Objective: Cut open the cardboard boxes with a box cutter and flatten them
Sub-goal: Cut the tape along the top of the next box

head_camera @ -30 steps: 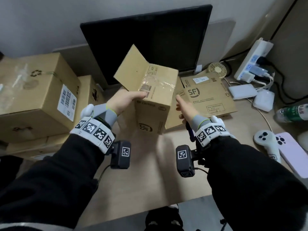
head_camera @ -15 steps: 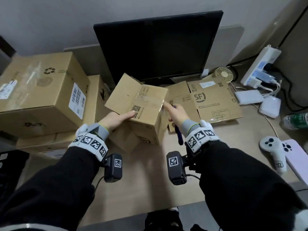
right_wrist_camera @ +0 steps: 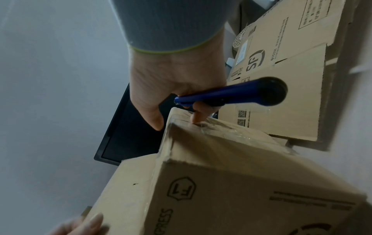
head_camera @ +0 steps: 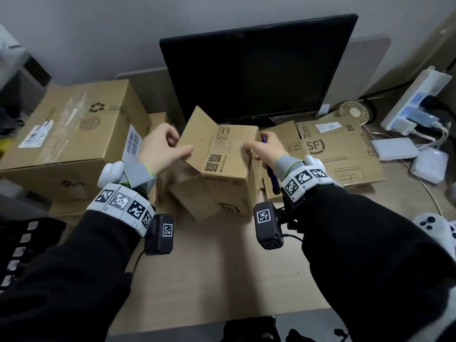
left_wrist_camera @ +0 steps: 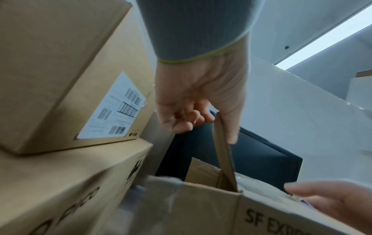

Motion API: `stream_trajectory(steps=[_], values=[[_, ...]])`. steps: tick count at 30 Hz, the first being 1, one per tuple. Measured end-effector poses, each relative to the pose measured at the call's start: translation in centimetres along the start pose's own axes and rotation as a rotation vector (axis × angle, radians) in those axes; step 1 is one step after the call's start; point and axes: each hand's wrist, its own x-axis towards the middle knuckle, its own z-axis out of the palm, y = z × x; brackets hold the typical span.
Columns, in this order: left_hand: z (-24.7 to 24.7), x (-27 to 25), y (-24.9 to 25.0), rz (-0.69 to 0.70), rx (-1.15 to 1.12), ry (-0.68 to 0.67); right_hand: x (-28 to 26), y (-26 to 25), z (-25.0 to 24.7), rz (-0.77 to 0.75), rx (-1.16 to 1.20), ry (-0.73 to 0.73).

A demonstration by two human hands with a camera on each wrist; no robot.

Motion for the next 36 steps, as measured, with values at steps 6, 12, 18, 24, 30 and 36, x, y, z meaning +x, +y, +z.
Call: stream_trajectory(steps=[6, 12, 18, 24, 30, 36], values=[[1.6, 2.5, 2.2, 0.136, 0.29, -0.133, -0.3, 0.3, 0.7, 0.031, -0.008, -0.049], [8.8, 2.5, 5.5, 0.143, 0.345, -0.388, -1.2, 0.7, 0.7, 0.044, -0.1, -0.168], [10.7, 2.1, 6.1, 0.113, 0.497, -0.269, -1.5, 1.4, 0.1, 0.123, 0.029, -0.113], [10.5, 2.9, 6.0, 0.047, 0.465, -0.268, -1.6, 1.2, -0.6, 0.119, -0.037, -0.087], [10.8, 2.3, 6.0, -0.039, 0.422, -0.16, -2.2, 1.1, -0.9, 0.035, -0.116, -0.043], [11.2, 2.1, 5.8, -0.051, 0.427, -0.149, -2.9, 0.8, -0.9, 0.016, -0.123, -0.018]])
